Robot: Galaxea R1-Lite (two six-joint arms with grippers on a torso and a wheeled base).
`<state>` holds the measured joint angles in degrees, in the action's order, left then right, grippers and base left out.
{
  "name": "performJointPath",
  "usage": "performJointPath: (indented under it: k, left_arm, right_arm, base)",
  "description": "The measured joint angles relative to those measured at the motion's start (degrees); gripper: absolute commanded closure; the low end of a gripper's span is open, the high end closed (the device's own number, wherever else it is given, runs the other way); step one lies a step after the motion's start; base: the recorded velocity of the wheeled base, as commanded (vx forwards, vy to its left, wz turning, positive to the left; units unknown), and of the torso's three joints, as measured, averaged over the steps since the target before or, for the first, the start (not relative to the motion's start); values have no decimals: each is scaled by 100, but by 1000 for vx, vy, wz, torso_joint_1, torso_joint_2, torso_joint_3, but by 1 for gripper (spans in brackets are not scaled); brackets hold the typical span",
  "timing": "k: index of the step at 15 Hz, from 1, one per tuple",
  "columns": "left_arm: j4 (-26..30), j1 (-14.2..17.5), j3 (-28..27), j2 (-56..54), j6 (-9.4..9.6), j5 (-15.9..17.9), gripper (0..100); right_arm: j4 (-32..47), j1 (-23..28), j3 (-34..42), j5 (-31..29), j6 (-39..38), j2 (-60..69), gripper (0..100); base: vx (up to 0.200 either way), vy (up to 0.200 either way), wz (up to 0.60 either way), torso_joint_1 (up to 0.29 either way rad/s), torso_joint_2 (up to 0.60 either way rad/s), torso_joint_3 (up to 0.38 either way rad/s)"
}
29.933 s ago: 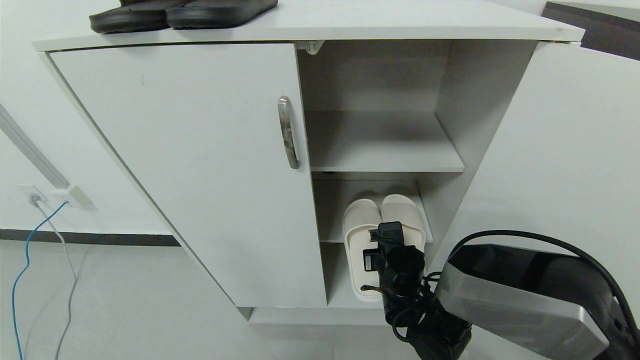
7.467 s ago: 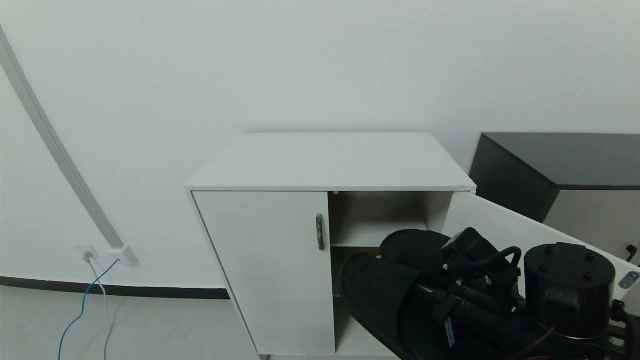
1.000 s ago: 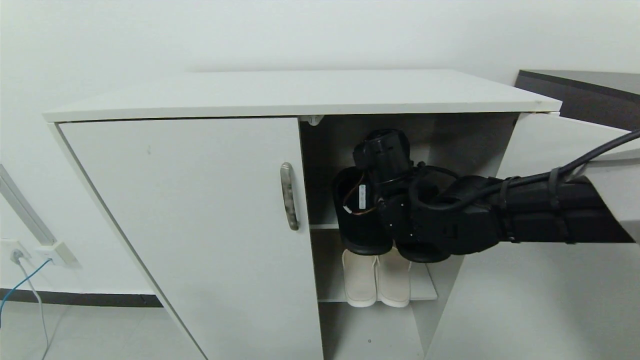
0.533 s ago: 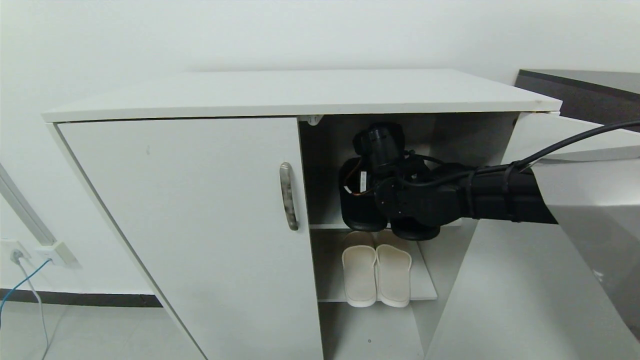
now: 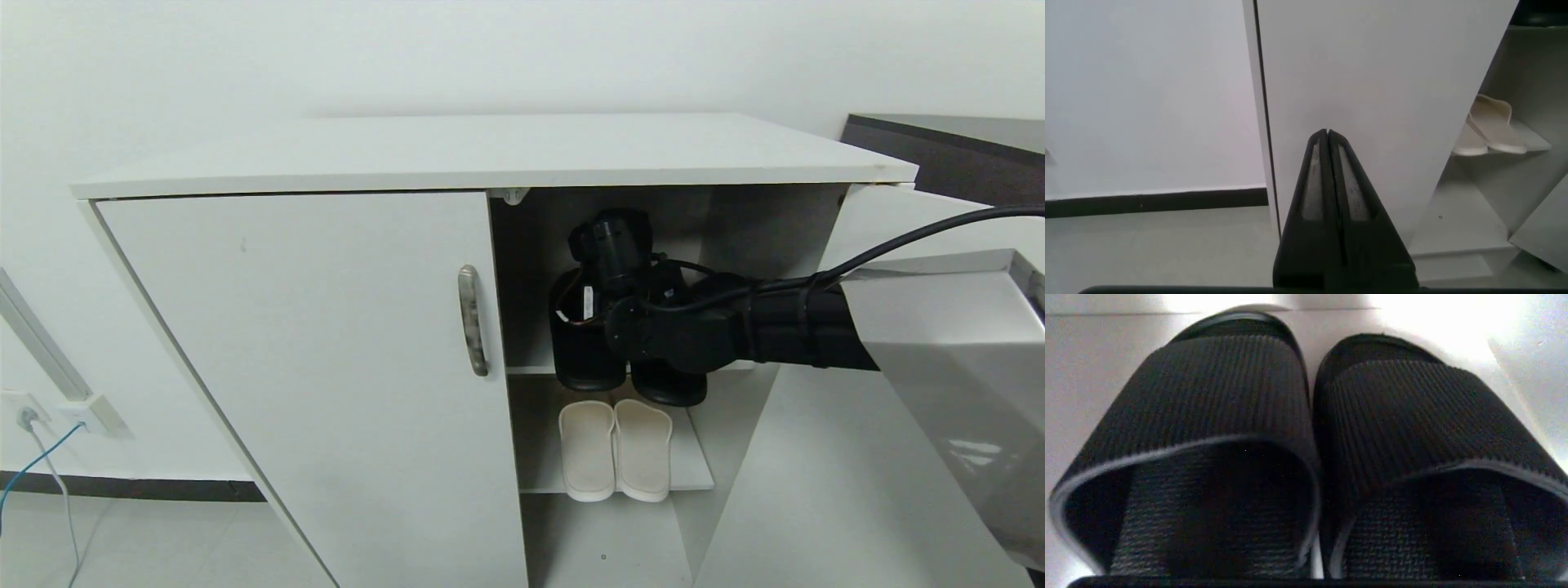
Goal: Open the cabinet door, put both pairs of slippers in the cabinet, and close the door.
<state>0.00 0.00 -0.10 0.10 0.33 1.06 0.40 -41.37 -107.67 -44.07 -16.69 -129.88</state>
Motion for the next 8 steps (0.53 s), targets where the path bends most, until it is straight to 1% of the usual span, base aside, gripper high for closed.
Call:
performJointPath:
  k: [4,8]
  left_arm:
    - [0,0,0,0,0,0,100]
    - [2,0,0,0,0,0,100]
  right_arm:
    - [-13,-49,265,-35,-17,135,0]
    - [-102,-245,1007,-115,-66,599,0]
  base:
    - [0,0,0,0,0,0]
    - [0,0,0,0,0,0]
